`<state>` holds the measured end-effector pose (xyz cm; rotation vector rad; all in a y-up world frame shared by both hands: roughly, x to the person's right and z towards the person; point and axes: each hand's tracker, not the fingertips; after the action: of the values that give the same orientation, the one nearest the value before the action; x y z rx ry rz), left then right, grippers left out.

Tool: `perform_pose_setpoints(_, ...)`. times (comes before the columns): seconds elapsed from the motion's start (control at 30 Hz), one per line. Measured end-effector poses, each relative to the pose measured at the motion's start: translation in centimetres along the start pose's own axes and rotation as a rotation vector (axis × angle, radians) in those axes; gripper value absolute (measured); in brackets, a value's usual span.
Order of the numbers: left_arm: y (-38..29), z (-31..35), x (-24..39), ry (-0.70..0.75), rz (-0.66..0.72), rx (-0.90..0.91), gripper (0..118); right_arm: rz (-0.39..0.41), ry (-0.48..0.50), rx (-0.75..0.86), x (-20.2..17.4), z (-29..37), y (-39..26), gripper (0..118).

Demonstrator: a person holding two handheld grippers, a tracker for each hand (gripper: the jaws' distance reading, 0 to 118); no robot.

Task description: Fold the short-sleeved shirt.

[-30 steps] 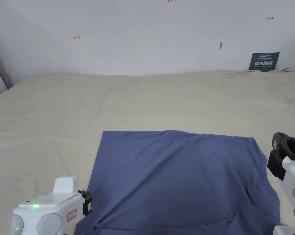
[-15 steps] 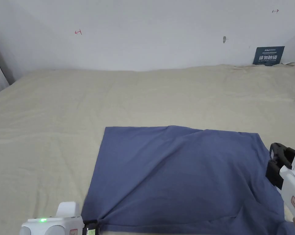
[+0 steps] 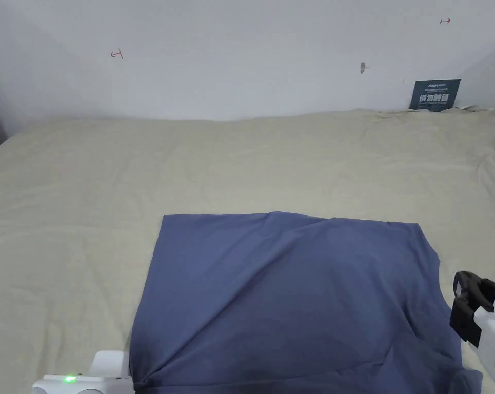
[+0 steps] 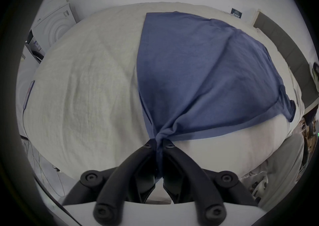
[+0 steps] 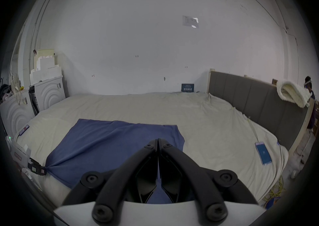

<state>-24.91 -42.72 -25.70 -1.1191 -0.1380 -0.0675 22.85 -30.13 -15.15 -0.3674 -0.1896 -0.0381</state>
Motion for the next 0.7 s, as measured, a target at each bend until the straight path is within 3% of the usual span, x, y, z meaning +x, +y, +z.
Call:
perform_pose_setpoints(0.33,1.2,3.1,-0.4,-0.04,0.055,0.084,4,-0.141,-0.011,-0.447,4.6,-3.2,-6.7,4)
perform_pose_setpoints(0.37,1.3,3.3,-0.3,-0.044,0.059,0.095,4,-0.161,-0.009,-0.472,4.5,-3.3,-7.4,14)
perform_pose_setpoints(0.43,1.5,3.6,-0.3,-0.052,0.062,0.099,4,-0.165,-0.025,-0.518,4.4,-3.6,-8.8,53)
perform_pose_setpoints(0.47,1.5,3.7,-0.2,-0.053,0.061,0.102,4,-0.16,-0.04,-0.511,4.2,-3.6,-9.4,53)
perform_pose_setpoints(0.5,1.5,3.7,-0.1,-0.052,0.06,0.106,4,-0.16,-0.041,-0.524,3.9,-3.5,-9.8,61)
perform_pose_setpoints(0.53,1.5,3.7,-0.1,-0.05,0.058,0.106,4,-0.158,-0.041,-0.547,3.9,-3.8,-10.2,75)
perform_pose_setpoints(0.57,1.5,3.6,-0.1,-0.051,0.057,0.104,4,-0.151,-0.039,-0.579,3.7,-4.0,-10.6,96)
perform_pose_setpoints(0.6,1.5,3.6,0.0,-0.051,0.057,0.104,4,-0.15,-0.043,-0.58,3.6,-4.1,-10.9,102)
perform_pose_setpoints(0.7,1.4,3.6,0.1,-0.052,0.054,0.1,4,-0.144,-0.055,-0.577,3.4,-4.5,-11.5,103)
